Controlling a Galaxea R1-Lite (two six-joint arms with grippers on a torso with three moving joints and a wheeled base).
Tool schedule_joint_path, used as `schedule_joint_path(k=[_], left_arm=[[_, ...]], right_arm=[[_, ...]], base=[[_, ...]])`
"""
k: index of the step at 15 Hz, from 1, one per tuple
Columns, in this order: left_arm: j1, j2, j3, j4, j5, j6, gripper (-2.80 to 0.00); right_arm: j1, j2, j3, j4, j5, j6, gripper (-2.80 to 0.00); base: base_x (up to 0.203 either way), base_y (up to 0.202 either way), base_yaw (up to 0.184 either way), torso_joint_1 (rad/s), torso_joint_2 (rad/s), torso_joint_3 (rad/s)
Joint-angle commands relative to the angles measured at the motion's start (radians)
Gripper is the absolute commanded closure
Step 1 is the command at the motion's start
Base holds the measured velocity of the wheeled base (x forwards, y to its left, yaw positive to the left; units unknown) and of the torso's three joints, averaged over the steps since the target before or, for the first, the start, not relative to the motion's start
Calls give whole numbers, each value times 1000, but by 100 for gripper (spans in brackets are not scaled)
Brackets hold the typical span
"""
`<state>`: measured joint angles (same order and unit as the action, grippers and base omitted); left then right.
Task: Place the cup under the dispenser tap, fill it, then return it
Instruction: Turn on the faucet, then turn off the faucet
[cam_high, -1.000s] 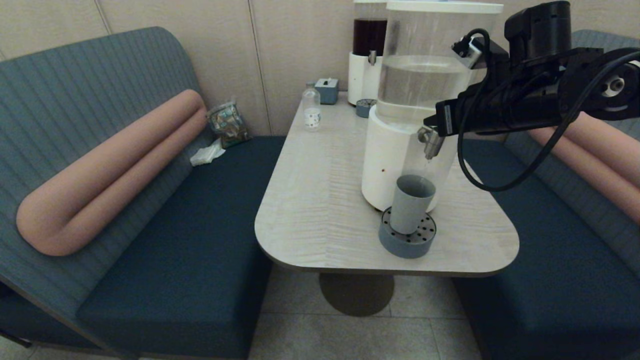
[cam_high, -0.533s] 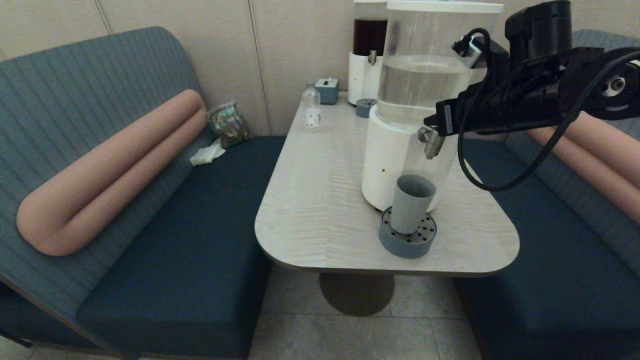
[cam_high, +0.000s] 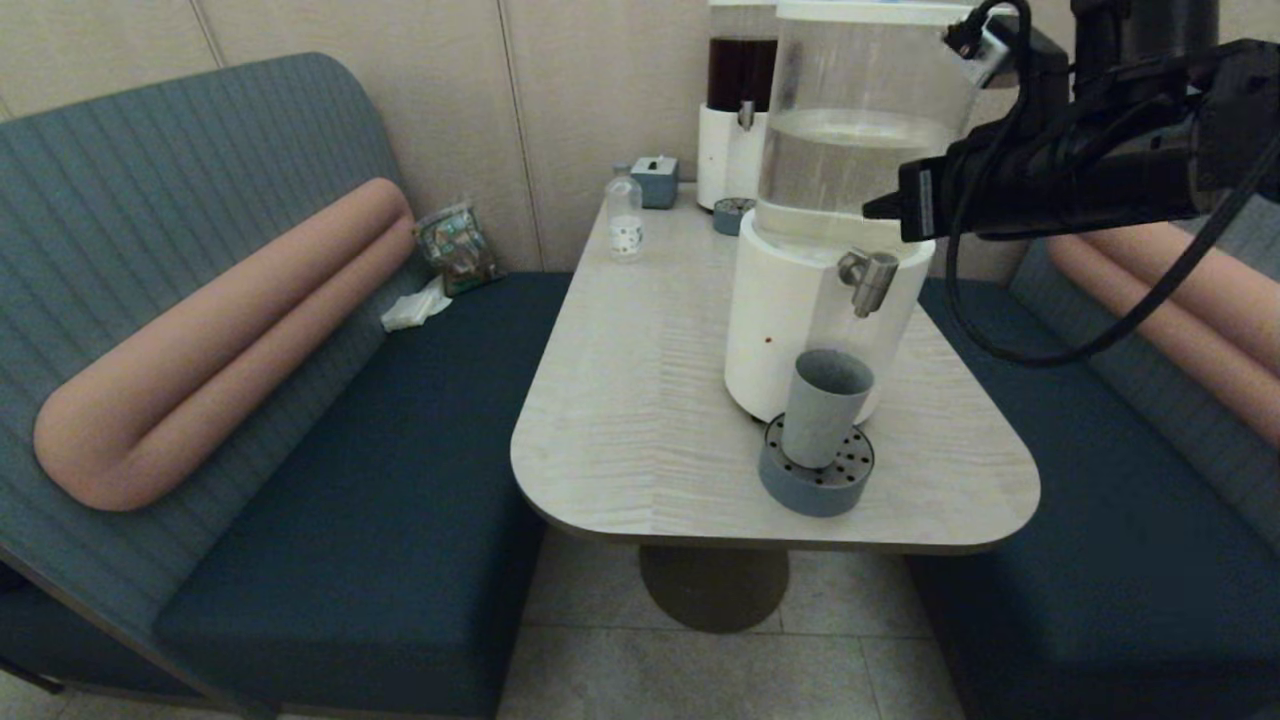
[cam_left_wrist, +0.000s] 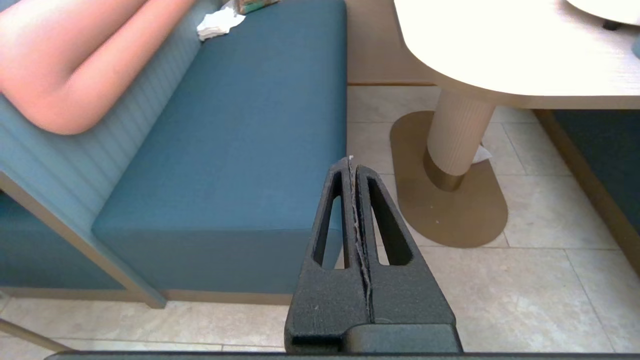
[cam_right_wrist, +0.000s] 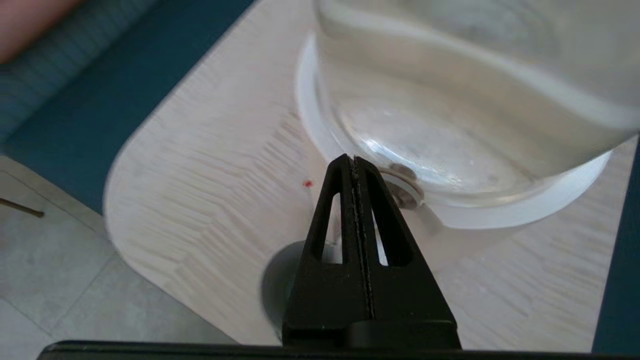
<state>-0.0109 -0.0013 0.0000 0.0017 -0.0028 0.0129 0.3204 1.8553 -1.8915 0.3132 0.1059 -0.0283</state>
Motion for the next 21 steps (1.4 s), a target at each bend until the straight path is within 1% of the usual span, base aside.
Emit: schedule_joint_path(k=[1, 10, 13, 17, 21], left_arm=[[0, 0, 0, 0, 0, -1, 0], [0, 0, 0, 0, 0, -1, 0], [0, 0, 0, 0, 0, -1, 0], [0, 0, 0, 0, 0, -1, 0], [0, 0, 0, 0, 0, -1, 0]], right_arm=[[0, -51, 19, 0, 0, -1, 0], [3, -227, 288, -14, 3, -11, 0], [12, -243, 320, -31, 3, -14, 0], [42, -245, 320, -31, 2, -25, 0], [68, -190, 298, -31, -10, -65, 0]], base=[[0, 0, 0, 0, 0, 0], [0, 0, 0, 0, 0, 0], [0, 0, 0, 0, 0, 0], [0, 0, 0, 0, 0, 0], [0, 0, 0, 0, 0, 0]])
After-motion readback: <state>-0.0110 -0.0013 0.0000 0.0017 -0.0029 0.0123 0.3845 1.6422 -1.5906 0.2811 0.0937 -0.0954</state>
